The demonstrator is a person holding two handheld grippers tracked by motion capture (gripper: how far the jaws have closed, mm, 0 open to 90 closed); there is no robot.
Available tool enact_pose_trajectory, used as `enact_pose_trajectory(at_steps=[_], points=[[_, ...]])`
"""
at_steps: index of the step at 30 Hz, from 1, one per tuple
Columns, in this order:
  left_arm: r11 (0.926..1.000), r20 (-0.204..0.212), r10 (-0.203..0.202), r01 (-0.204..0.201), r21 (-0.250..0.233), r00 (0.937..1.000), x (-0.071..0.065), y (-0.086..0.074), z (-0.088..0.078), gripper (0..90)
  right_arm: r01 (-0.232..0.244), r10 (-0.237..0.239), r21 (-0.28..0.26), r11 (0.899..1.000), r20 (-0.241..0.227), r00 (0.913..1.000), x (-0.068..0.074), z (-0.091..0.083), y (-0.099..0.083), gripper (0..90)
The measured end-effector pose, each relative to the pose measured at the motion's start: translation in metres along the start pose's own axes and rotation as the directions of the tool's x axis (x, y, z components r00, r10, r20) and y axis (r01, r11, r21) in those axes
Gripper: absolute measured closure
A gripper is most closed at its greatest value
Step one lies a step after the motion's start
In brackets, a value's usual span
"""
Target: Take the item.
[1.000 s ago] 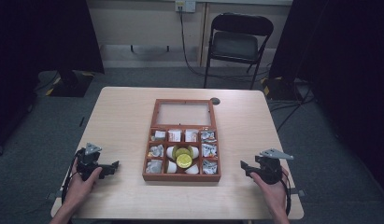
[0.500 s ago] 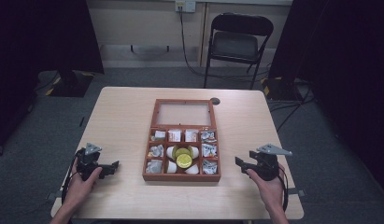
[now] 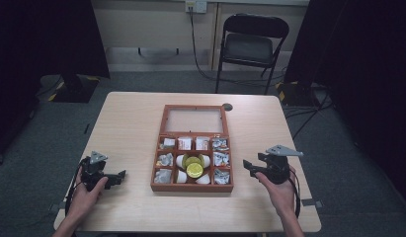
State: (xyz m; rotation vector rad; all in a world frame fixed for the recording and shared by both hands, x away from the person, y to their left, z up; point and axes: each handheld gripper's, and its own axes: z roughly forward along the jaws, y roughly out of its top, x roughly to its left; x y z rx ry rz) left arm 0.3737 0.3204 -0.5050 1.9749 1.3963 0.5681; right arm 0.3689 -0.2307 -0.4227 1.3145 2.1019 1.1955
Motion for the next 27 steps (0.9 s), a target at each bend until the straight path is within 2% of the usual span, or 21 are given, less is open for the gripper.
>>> enact_pose_trajectory(at_steps=[7,20,27], points=[[1.0,0.0,0.0,0.0,0.0,1.0,0.0,0.0,0.0,0.0,0.033,-0.033,-0.005,0.999,-0.038,0.9987,0.012,0.007,0.016,32.3],[1.0,0.0,0.0,0.0,0.0,1.0,0.0,0.0,0.0,0.0,0.059,-0.06,-0.017,0.998,-0.108,0.9924,0.028,0.02,0.027,32.9],[1.0,-0.001,0.001,-0.001,0.001,1.0,0.0,0.0,0.0,0.0,0.078,-0.079,-0.014,0.997,-0.127,0.9888,0.036,0.026,0.033,32.8]])
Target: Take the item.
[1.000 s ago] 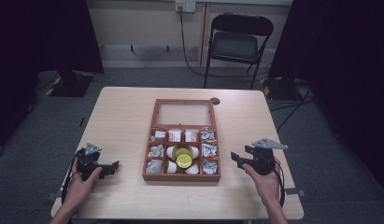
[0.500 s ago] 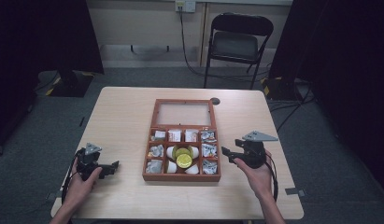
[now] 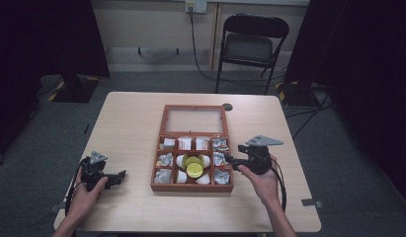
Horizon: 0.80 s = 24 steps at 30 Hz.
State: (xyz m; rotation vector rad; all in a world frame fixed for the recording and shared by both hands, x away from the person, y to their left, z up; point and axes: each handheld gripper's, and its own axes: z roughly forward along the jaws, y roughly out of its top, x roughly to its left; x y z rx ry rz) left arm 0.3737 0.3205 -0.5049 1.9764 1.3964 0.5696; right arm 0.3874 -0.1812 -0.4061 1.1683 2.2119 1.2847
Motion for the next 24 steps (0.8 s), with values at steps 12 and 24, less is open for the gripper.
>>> enact_pose_trajectory(at_steps=[12,24], points=[[1.0,0.001,0.0,0.0,-0.001,1.0,0.0,0.0,0.0,0.0,0.032,-0.032,-0.003,0.999,-0.053,0.9981,0.014,0.014,0.012,33.2],[1.0,0.001,-0.001,0.001,0.0,1.0,0.0,0.0,0.0,0.0,0.053,-0.05,0.028,0.998,-0.106,0.9931,0.028,0.036,0.015,36.9]])
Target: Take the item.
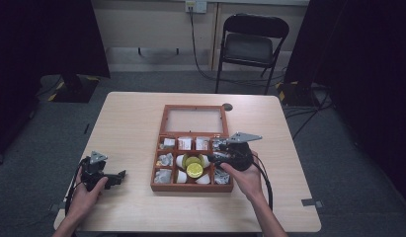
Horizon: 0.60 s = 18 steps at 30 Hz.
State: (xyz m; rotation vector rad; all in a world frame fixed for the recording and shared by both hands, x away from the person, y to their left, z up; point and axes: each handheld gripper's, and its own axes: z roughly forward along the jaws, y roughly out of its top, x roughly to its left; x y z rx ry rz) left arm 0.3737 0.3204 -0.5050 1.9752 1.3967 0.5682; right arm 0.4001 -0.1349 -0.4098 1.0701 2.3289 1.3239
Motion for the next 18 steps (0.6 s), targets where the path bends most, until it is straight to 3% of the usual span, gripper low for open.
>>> enact_pose_trajectory(at_steps=[8,18], points=[[1.0,0.0,0.0,0.0,0.0,1.0,0.0,0.0,0.0,0.0,0.03,-0.028,0.037,0.999,-0.039,0.9988,0.014,0.023,-0.001,42.1],[1.0,0.001,0.0,0.0,0.0,1.0,0.0,0.0,0.0,0.0,0.066,-0.062,0.069,0.995,-0.061,0.9962,0.024,0.037,-0.006,45.9]])
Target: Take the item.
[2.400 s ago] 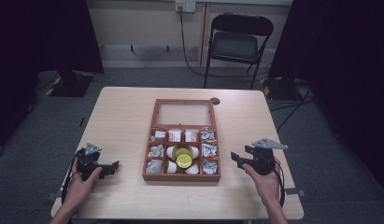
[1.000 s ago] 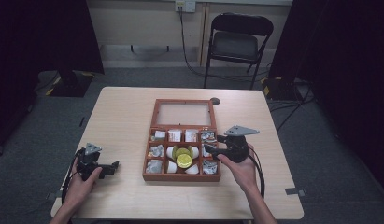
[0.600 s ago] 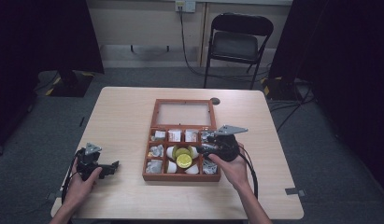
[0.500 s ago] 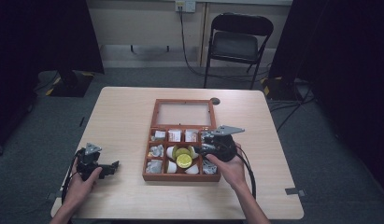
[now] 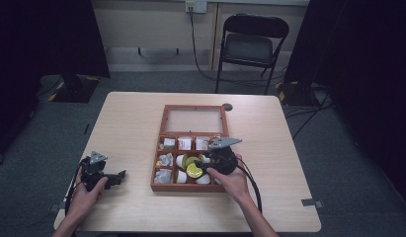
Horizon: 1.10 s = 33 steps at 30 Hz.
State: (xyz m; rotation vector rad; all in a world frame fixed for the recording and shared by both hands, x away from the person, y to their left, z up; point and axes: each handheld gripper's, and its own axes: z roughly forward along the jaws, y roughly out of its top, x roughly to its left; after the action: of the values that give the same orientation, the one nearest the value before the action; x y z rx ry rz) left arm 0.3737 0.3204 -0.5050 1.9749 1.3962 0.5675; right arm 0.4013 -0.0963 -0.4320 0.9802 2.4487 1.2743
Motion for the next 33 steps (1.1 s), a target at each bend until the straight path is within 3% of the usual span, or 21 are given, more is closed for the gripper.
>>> enact_pose_trajectory(at_steps=[17,33], points=[[1.0,0.003,0.001,-0.001,0.001,1.0,0.0,0.0,0.0,0.0,0.022,-0.019,0.089,0.996,-0.031,0.9993,0.008,0.019,-0.008,50.7],[1.0,0.002,0.001,-0.001,0.0,1.0,0.0,0.0,0.0,0.0,0.034,-0.028,0.139,0.99,-0.042,0.9987,0.011,0.029,-0.009,43.1]])
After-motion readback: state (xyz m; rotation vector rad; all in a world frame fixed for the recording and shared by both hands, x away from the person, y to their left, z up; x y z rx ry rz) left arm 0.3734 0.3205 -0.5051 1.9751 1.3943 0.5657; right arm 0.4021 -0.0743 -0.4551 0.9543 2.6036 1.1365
